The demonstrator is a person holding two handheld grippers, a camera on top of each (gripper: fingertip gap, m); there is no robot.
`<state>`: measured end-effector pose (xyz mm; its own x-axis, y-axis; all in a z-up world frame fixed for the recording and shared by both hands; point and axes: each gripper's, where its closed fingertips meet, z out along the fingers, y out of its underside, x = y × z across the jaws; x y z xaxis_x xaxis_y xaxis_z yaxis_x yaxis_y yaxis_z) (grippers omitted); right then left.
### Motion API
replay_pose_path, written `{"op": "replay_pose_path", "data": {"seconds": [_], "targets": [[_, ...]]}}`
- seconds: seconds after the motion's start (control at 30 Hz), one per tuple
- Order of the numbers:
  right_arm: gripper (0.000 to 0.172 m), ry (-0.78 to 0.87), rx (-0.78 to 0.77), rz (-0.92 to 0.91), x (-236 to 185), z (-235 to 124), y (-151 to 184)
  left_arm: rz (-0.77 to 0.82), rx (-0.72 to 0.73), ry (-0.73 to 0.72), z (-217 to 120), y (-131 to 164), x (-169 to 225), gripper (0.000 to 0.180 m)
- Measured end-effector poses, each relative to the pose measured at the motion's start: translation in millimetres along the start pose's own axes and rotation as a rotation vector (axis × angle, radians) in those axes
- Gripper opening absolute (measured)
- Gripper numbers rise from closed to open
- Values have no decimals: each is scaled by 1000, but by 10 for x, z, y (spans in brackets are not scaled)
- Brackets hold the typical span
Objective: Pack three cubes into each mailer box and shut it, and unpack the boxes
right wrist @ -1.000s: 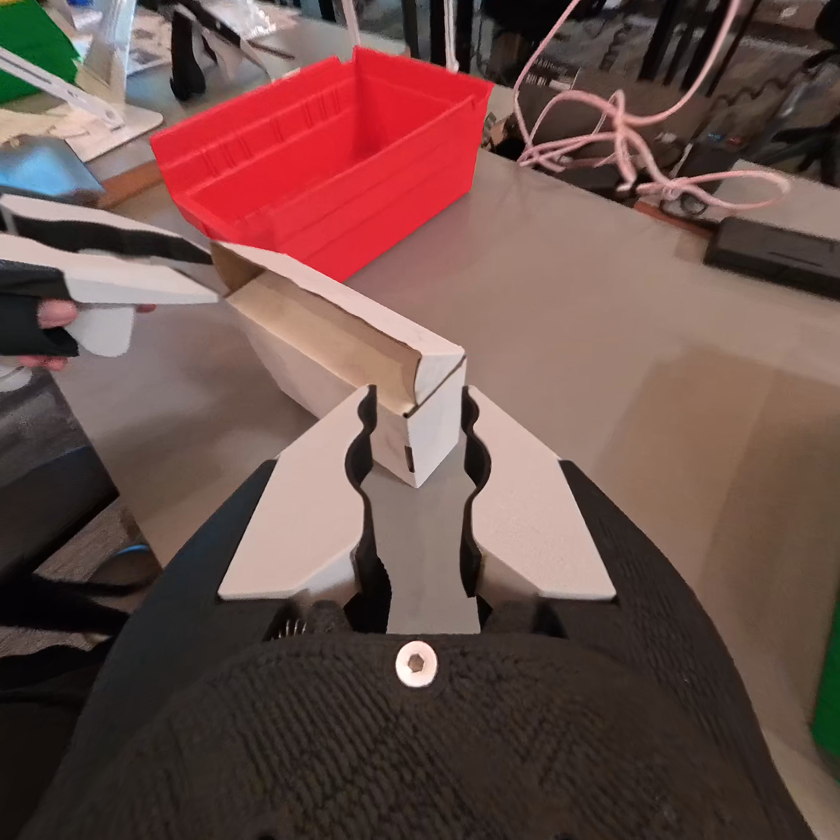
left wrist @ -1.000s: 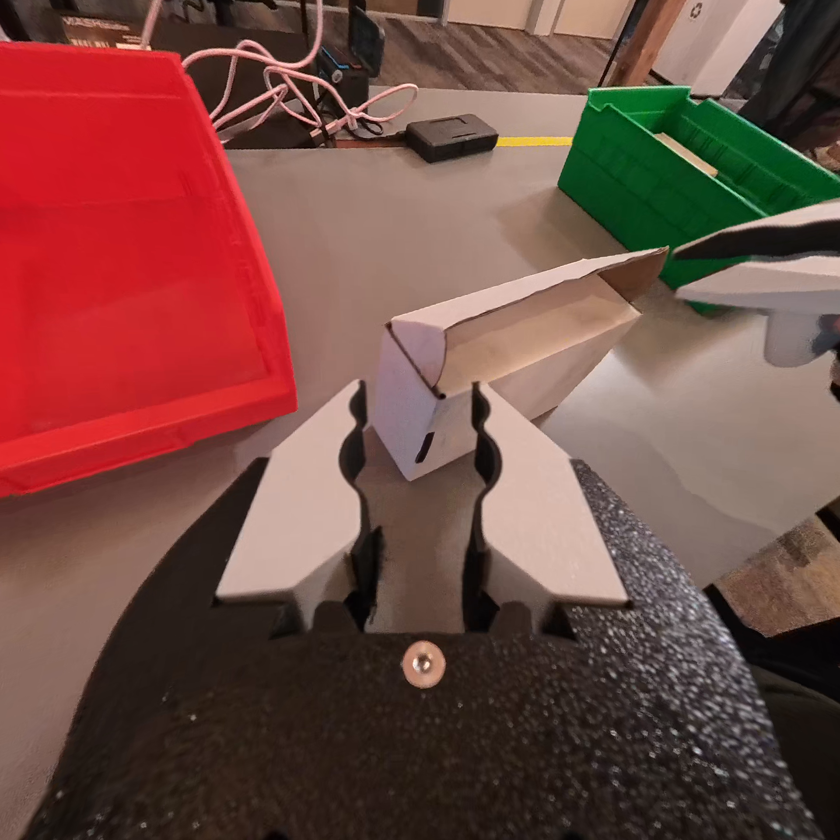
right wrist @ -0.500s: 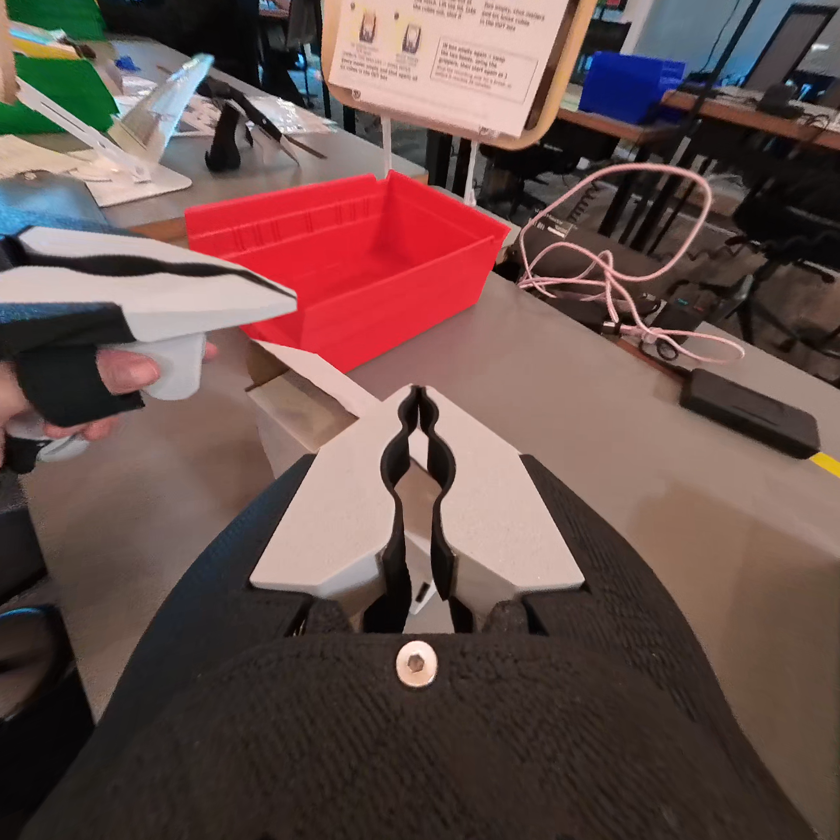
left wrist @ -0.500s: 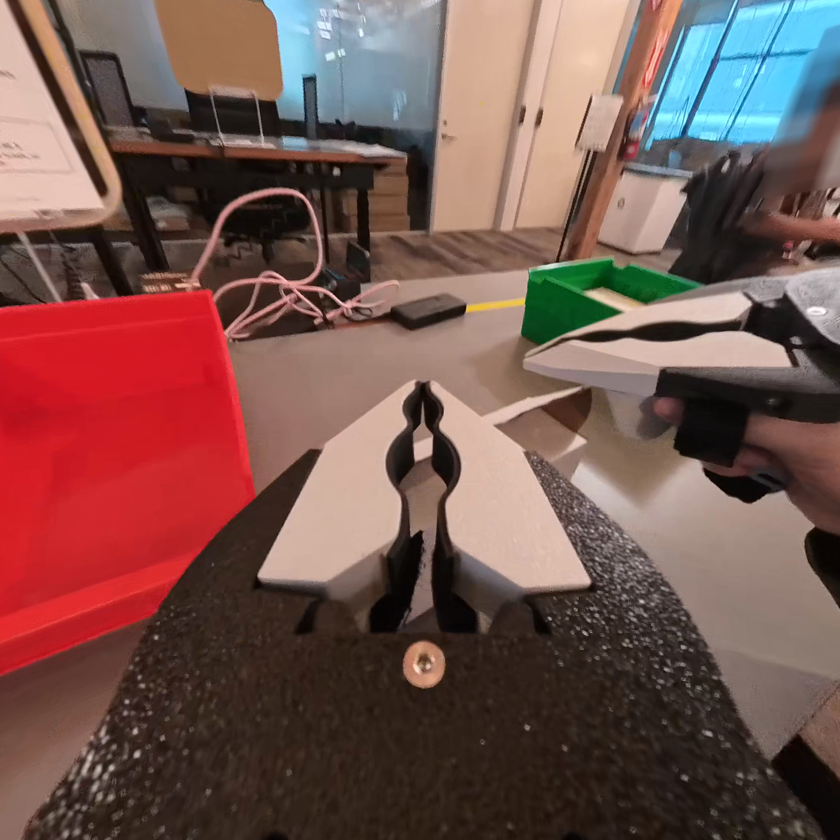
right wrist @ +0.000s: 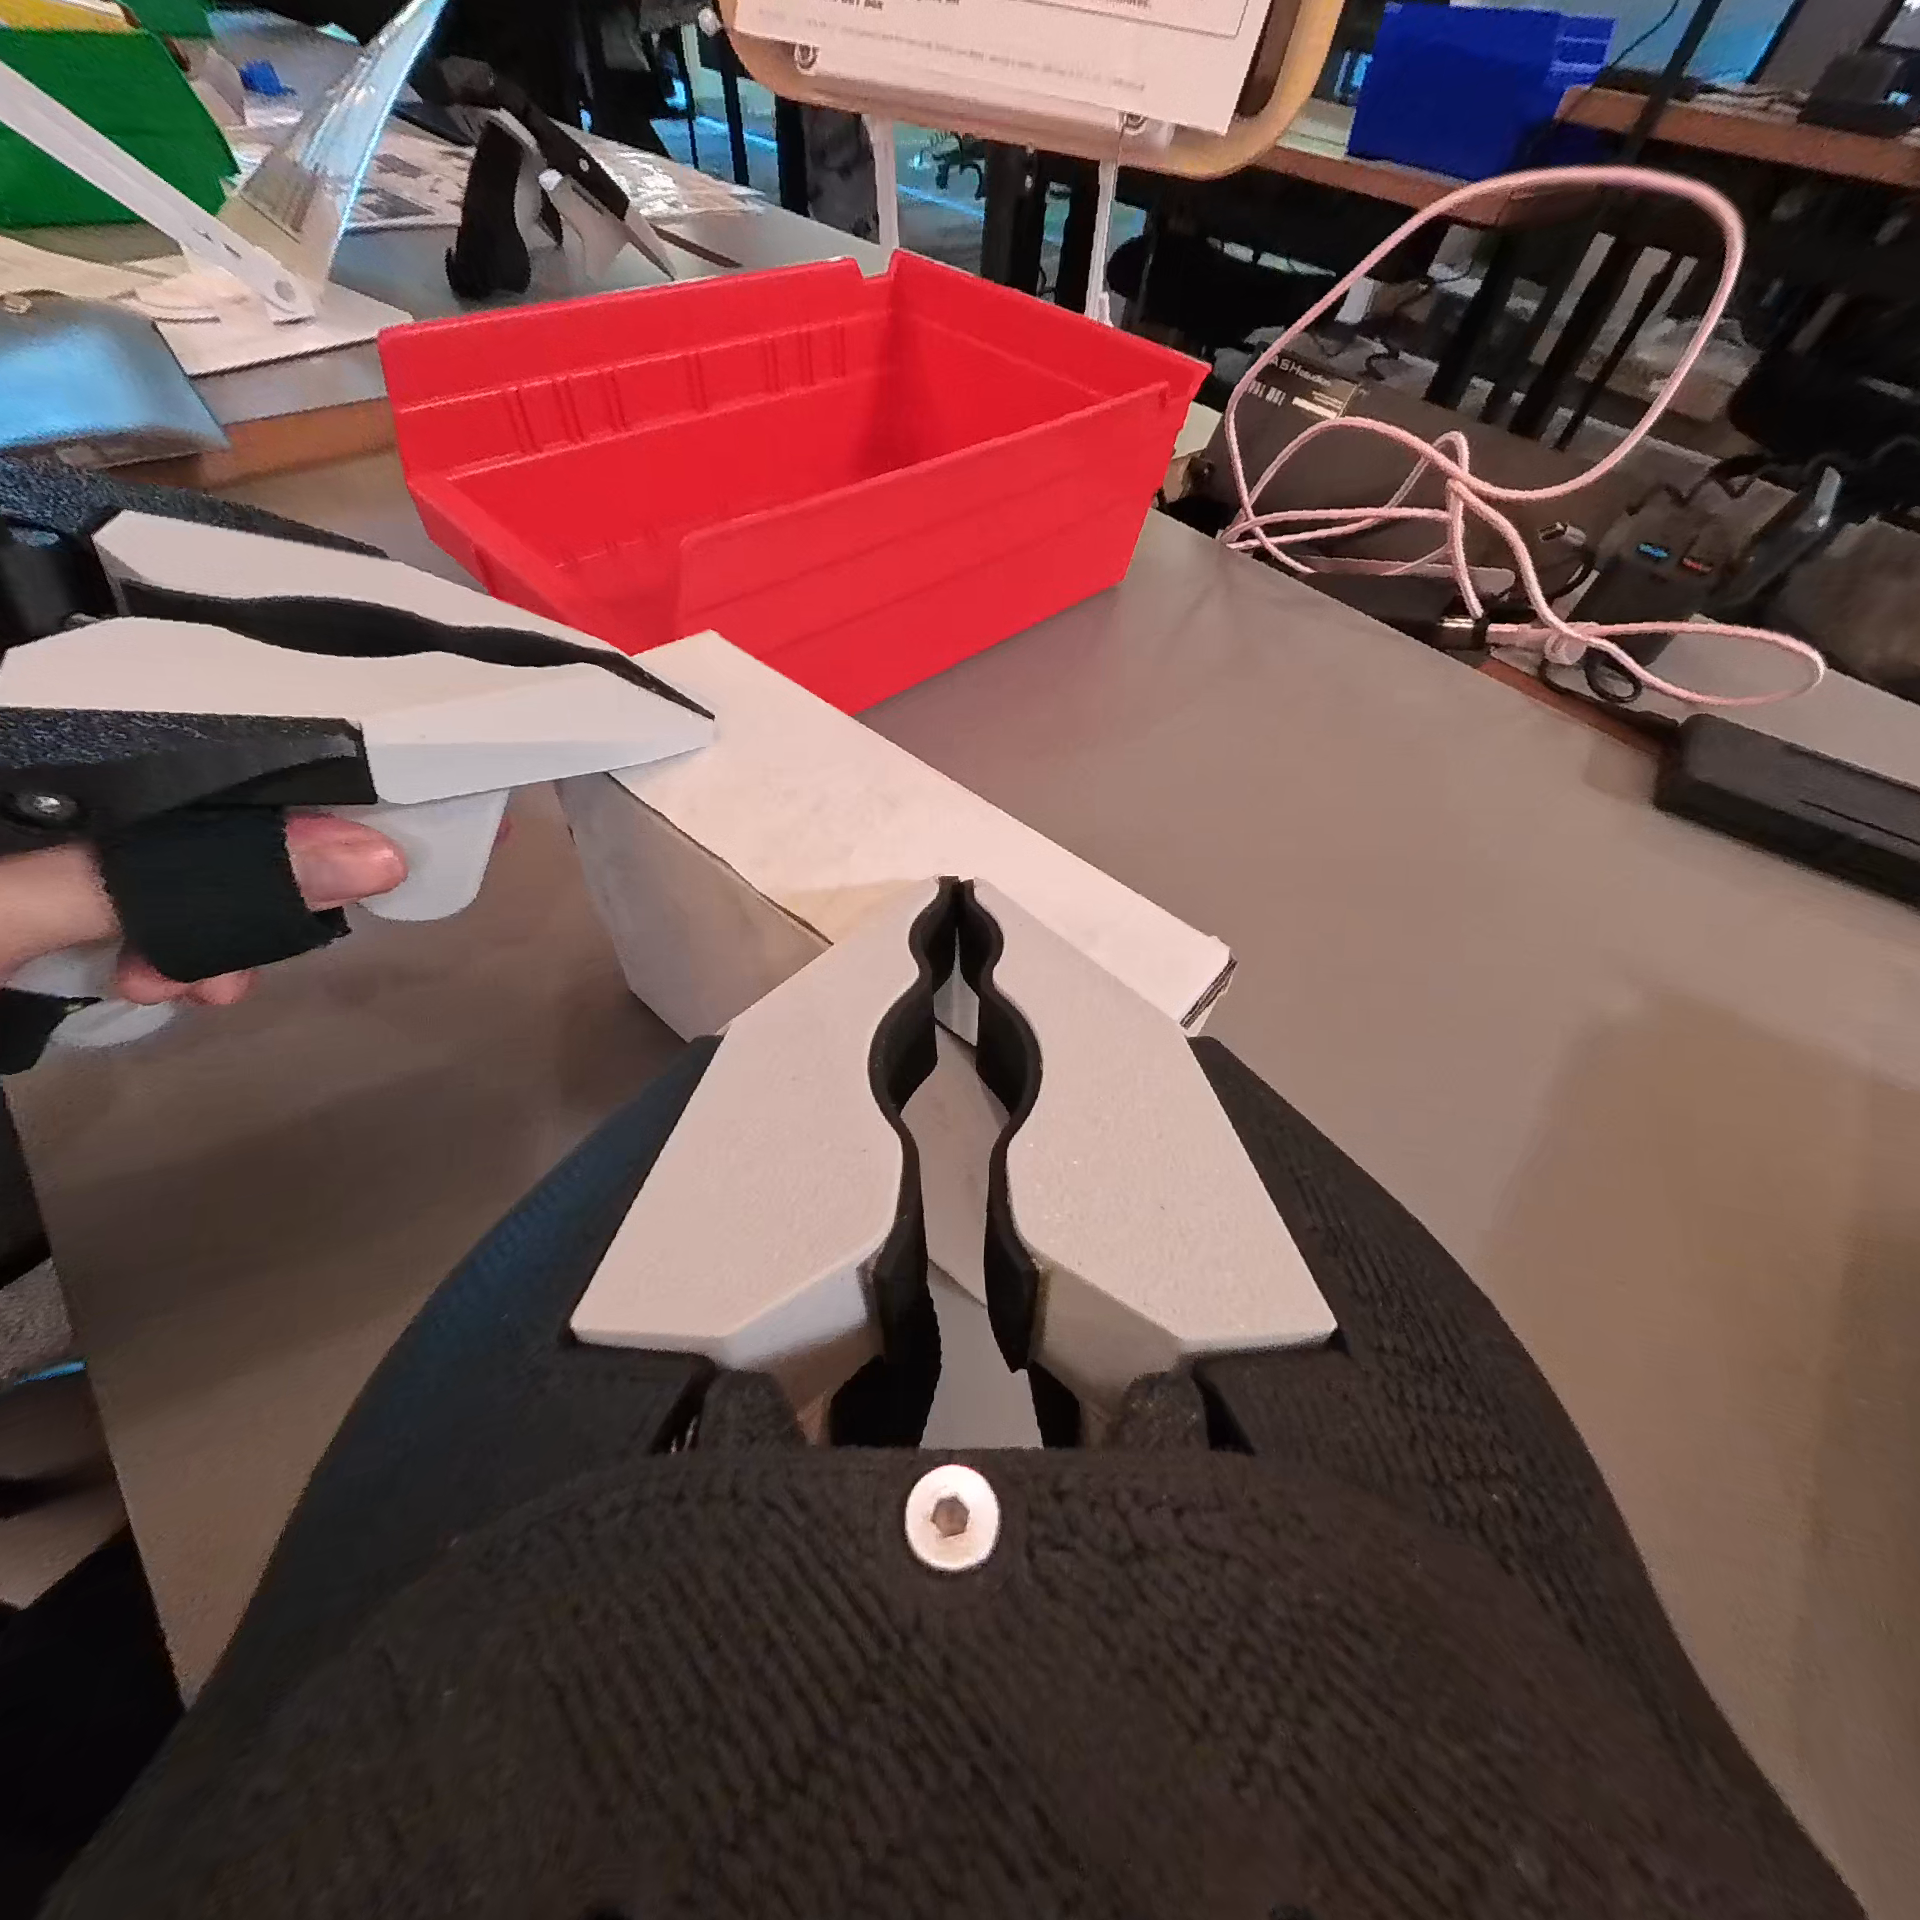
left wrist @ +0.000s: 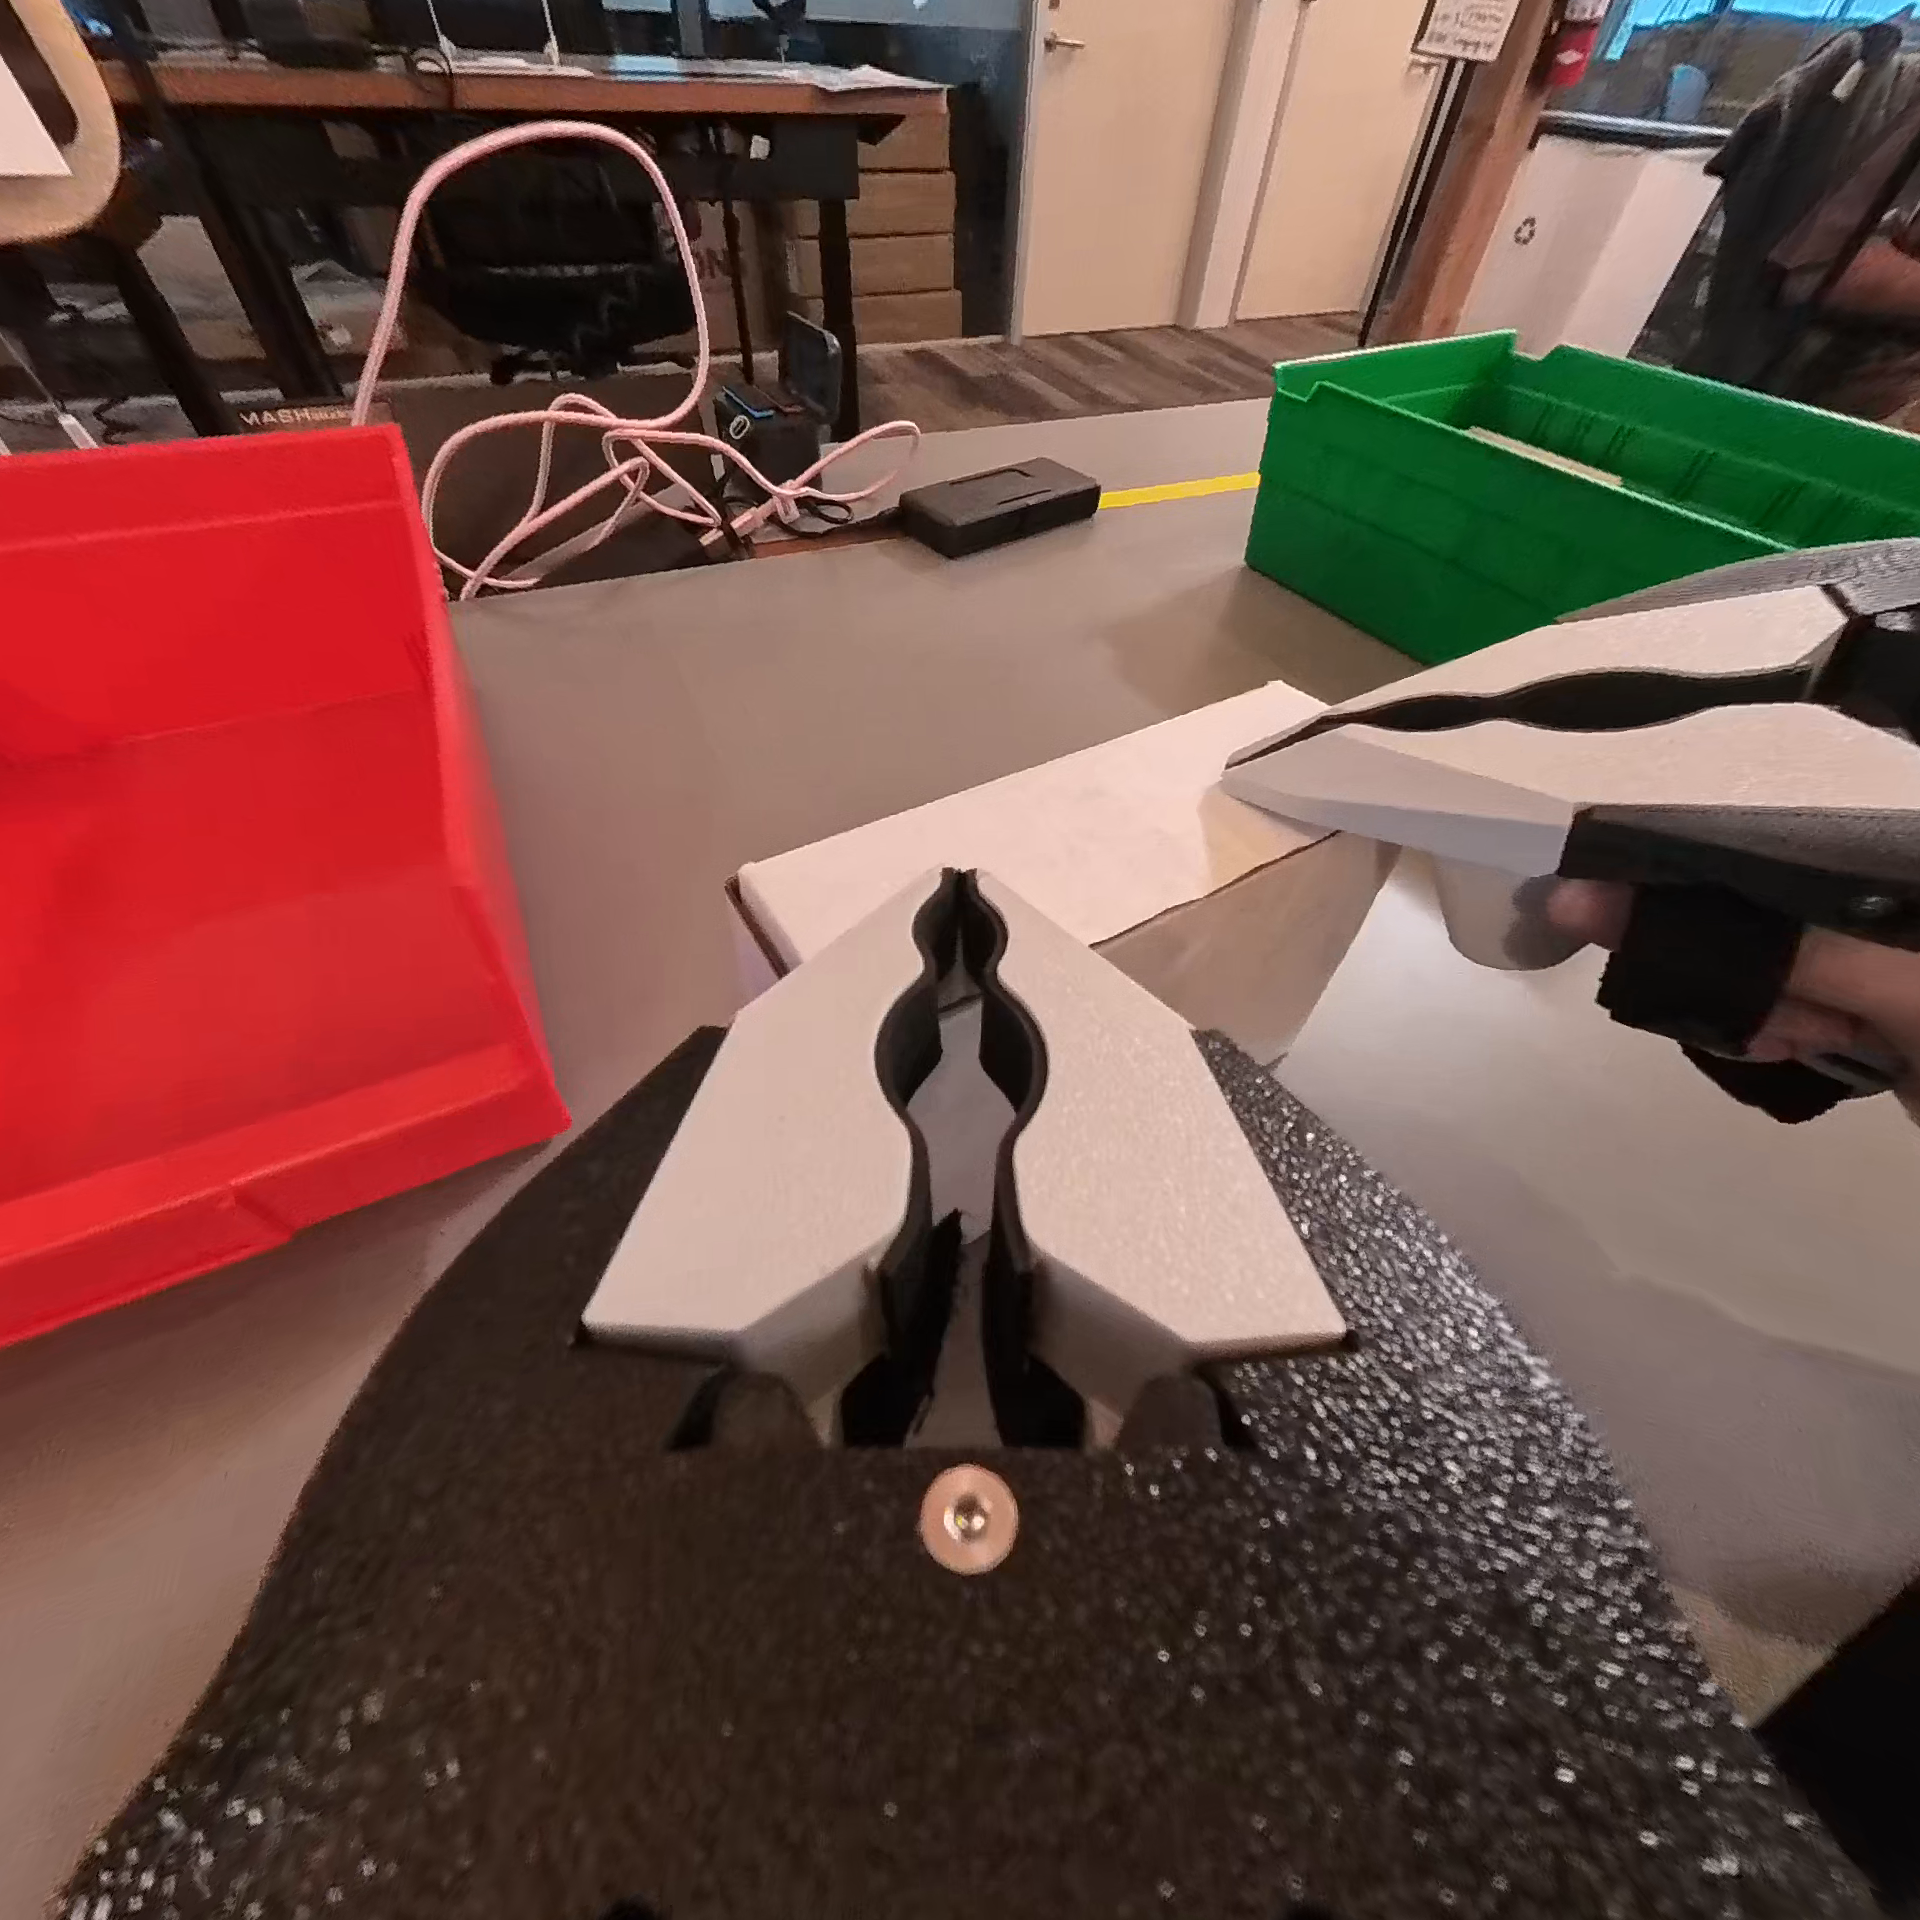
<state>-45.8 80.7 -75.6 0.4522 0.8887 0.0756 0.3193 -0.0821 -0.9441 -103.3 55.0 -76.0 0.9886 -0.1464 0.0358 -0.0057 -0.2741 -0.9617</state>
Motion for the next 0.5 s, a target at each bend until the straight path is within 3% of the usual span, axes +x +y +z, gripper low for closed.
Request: {"op": "replay_pose_path", "data": {"seconds": [0.03, 0.23, 0.33, 0.4, 0.5], "targets": [[0, 0, 6, -1, -1, -2, 2, 6, 5, -1, -2, 2, 1, 0], [0, 17, 53, -14, -5, -4, -1, 62, 66, -36, -5, -4, 3, 0], [0, 17, 5, 14, -21, -33, -27, 115, 246, -107, -71, -53, -32, 0], [15, 25, 18, -31, -33, -132, -175, 155, 393, -222, -237, -138, -125, 0], [40, -6, 212, -187, -121, -327, -602, 191, 585, -281, -489, -298, -208, 0]]}}
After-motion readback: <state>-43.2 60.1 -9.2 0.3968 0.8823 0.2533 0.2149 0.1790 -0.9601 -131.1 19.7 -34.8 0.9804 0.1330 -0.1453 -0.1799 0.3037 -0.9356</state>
